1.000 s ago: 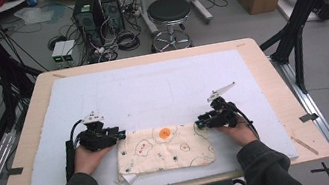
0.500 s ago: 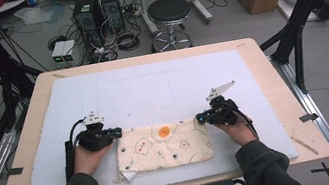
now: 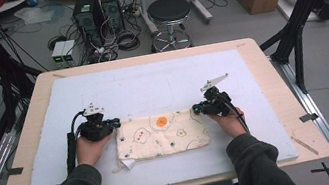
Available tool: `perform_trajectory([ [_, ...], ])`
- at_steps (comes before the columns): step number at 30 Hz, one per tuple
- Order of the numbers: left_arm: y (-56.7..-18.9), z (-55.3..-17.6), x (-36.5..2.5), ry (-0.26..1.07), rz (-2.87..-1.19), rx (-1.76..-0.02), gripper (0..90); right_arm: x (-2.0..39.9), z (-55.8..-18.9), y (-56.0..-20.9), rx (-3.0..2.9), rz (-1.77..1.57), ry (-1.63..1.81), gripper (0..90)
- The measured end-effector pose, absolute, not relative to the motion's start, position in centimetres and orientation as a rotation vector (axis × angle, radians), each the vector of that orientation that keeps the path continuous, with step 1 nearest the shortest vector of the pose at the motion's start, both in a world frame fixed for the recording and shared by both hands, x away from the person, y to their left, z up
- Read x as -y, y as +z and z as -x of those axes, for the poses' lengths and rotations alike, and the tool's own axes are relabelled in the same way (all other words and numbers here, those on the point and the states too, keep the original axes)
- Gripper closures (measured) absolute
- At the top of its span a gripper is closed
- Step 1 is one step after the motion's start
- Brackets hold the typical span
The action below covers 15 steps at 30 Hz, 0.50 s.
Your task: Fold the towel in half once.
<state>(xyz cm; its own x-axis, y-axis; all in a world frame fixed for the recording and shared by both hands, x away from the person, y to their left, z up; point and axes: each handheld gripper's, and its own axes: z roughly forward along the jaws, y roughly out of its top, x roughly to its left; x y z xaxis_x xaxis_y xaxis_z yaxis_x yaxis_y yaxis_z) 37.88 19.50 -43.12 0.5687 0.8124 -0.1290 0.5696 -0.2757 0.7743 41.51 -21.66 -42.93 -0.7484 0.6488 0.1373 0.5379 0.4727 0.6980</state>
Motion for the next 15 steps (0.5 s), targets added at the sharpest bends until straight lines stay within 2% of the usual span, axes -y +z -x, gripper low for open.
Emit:
perform_trajectory([
  [10, -44.4, -38.9, -19.5, 0.377, -1.971, -1.135, 83.4, 21.3, -42.6, -43.8, -2.561, -1.067, 1.125, 83.6],
  [15, -44.0, -38.7, -19.7, 0.389, -1.950, -1.138, 73.0, 21.6, -42.4, -43.5, -2.545, -1.076, 1.150, 75.1],
])
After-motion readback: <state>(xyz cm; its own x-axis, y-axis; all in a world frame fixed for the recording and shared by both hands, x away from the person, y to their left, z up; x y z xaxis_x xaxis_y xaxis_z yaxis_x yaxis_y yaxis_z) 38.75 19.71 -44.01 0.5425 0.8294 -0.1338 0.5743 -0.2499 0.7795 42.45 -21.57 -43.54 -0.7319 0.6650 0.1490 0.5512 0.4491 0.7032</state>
